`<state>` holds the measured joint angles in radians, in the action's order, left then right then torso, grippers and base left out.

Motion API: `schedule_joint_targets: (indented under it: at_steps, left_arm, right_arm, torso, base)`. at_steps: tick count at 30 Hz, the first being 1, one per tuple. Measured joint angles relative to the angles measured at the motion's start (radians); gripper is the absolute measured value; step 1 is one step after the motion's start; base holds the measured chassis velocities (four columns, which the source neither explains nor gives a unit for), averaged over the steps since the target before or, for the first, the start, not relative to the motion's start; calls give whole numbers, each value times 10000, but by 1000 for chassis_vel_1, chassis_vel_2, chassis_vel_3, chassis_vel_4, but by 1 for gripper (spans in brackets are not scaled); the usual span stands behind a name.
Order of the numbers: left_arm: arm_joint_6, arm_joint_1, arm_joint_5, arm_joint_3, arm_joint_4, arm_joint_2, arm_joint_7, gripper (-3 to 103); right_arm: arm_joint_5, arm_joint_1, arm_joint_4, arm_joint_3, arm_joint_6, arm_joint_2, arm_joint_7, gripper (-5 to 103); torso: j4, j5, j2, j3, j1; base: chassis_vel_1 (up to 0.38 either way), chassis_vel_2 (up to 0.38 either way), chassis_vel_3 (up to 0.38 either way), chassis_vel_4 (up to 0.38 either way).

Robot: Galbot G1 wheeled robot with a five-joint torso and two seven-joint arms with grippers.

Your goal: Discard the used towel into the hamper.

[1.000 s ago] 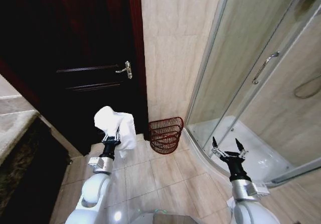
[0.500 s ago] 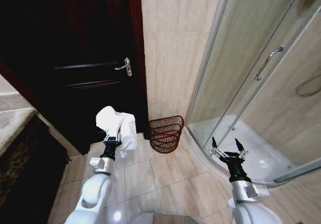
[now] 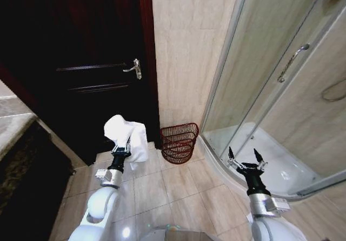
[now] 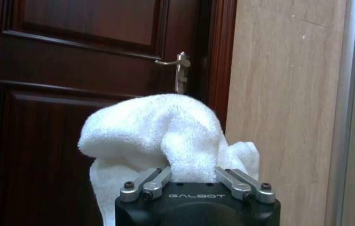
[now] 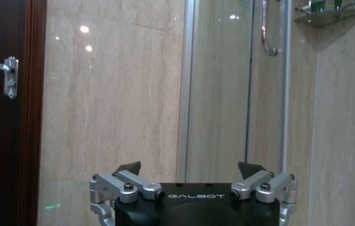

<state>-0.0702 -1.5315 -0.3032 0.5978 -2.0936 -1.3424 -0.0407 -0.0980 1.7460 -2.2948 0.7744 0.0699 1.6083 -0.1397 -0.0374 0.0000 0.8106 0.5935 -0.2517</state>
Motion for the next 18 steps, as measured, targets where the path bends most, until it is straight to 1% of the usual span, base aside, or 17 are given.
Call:
schedule_joint_targets:
  at_steps: [1, 4, 5, 12, 18]
  left_arm:
    - [0, 0, 0, 0, 0, 0, 0, 15]
    - [-31, -2, 0, -13, 15, 2, 26, 15]
    - [-31, -2, 0, -13, 15, 2, 26, 15]
    - [-44, 108, 24, -178, 39, -20, 58, 15]
    - [-49, 177, 36, -208, 91, 32, 110, 15]
  right_arm:
    - [0, 0, 0, 0, 0, 0, 0, 100]
    - [1, 19, 14, -2, 7, -1, -8, 100]
    - [1, 19, 14, -2, 7, -1, -8, 100]
    - [-10, 42, 71, 18, 57, -1, -24, 100]
    - [-26, -9, 82, 5, 59, -1, -28, 100]
  torso:
    - [0, 0, 0, 0, 0]
    - [0, 0, -189, -103, 86]
    - [0, 0, -189, -103, 86]
    - [0, 0, -562, -323, 237]
    - [0, 0, -788, -457, 331]
  base:
    - [0, 0, 0, 0]
    - [0, 0, 0, 0]
    - [0, 0, 0, 0]
    - [0, 0, 0, 0]
    - [0, 0, 0, 0]
